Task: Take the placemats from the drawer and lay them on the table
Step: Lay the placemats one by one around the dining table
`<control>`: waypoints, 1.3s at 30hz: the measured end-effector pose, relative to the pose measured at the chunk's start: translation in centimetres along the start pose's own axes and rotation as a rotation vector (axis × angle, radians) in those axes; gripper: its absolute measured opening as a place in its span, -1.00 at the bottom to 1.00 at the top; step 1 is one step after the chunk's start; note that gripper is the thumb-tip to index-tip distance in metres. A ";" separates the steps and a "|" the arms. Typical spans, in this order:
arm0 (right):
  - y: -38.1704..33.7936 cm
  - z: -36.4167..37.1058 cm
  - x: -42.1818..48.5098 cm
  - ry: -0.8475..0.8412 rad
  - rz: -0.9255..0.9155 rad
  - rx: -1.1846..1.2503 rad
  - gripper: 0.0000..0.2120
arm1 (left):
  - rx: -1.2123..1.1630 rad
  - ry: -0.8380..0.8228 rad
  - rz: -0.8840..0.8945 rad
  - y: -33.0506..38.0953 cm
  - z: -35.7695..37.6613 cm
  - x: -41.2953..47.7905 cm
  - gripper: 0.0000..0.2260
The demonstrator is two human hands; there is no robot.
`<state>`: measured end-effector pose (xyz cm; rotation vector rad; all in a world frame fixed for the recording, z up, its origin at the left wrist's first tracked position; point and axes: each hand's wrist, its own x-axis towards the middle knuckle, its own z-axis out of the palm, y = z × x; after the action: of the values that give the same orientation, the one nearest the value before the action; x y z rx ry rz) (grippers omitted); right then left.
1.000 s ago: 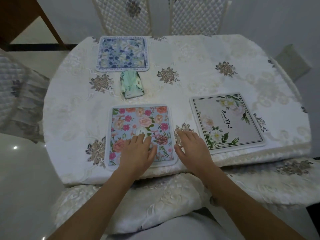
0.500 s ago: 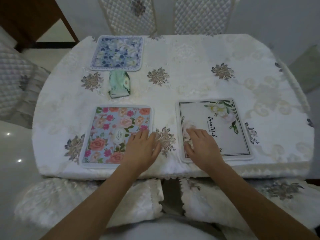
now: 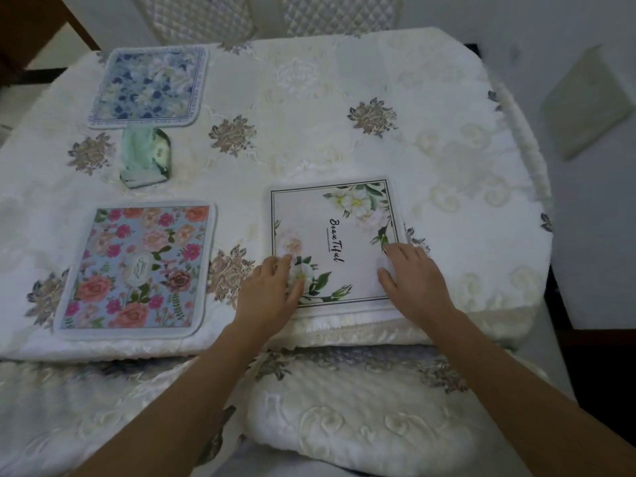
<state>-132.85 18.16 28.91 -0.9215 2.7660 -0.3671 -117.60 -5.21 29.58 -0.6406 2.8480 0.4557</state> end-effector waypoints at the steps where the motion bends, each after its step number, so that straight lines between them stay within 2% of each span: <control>1: 0.5 0.0 0.3 0.007 0.018 0.011 -0.56 | -0.005 -0.007 -0.018 0.0 0.1 0.2 -0.35; 5: 1.5 0.3 1.6 0.000 0.069 0.054 -0.58 | -0.070 0.014 -0.116 -0.4 0.3 1.3 -0.50; 11: 1.6 1.1 2.2 0.011 0.109 0.066 -0.60 | -0.103 0.007 -0.152 -1.3 0.4 1.5 -0.51; 17: 1.6 1.3 2.0 -0.021 0.182 0.093 -0.55 | -0.354 0.078 -0.269 -1.2 -0.1 1.8 -0.54; 28: 1.9 1.3 0.7 -0.037 0.263 0.217 -0.46 | -0.535 0.081 -0.382 -2.4 0.0 1.1 -0.68; 34: 1.0 1.1 -0.7 -0.073 0.317 0.465 -0.47 | -0.722 0.126 -0.405 -1.9 -0.9 -0.6 -0.71; 39: -1.0 -0.6 -3.0 0.022 0.206 0.530 -0.52 | -0.696 0.175 -0.249 -1.7 -3.2 -1.7 -0.70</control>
<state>-130.05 19.29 30.09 -0.4979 2.5389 -1.0082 -115.67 -7.06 32.53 -1.1746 2.6646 1.4238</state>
